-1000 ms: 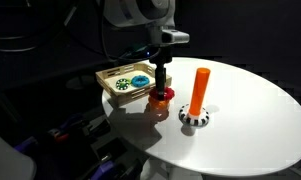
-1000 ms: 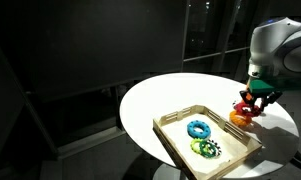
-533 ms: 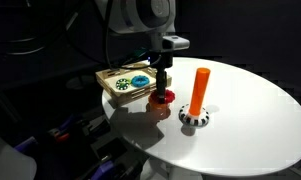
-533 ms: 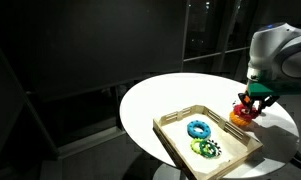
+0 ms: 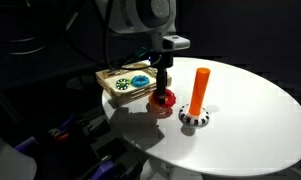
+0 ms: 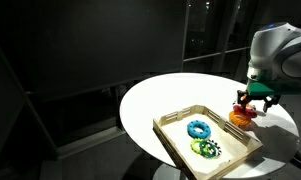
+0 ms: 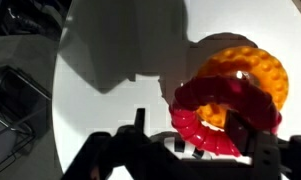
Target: Put the red ring on top of the orange ring
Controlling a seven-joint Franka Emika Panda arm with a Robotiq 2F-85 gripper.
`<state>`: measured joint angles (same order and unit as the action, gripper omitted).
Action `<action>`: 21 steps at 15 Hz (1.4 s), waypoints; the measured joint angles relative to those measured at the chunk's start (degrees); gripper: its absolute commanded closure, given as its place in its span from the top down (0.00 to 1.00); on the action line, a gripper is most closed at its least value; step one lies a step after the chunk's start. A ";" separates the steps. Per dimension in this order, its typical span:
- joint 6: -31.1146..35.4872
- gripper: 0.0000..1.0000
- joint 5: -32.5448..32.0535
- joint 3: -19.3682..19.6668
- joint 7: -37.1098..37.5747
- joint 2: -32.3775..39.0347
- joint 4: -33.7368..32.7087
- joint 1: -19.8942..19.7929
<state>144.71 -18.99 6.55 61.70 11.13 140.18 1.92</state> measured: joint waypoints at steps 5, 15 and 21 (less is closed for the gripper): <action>-1.66 1.00 0.00 0.00 0.00 -3.16 -0.04 0.03; -9.56 1.00 8.24 -3.60 -10.56 -10.81 -2.15 0.10; -16.92 1.00 17.02 -5.97 -25.54 -13.03 -4.70 0.14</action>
<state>127.79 -1.97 0.57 36.16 -1.90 135.49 2.06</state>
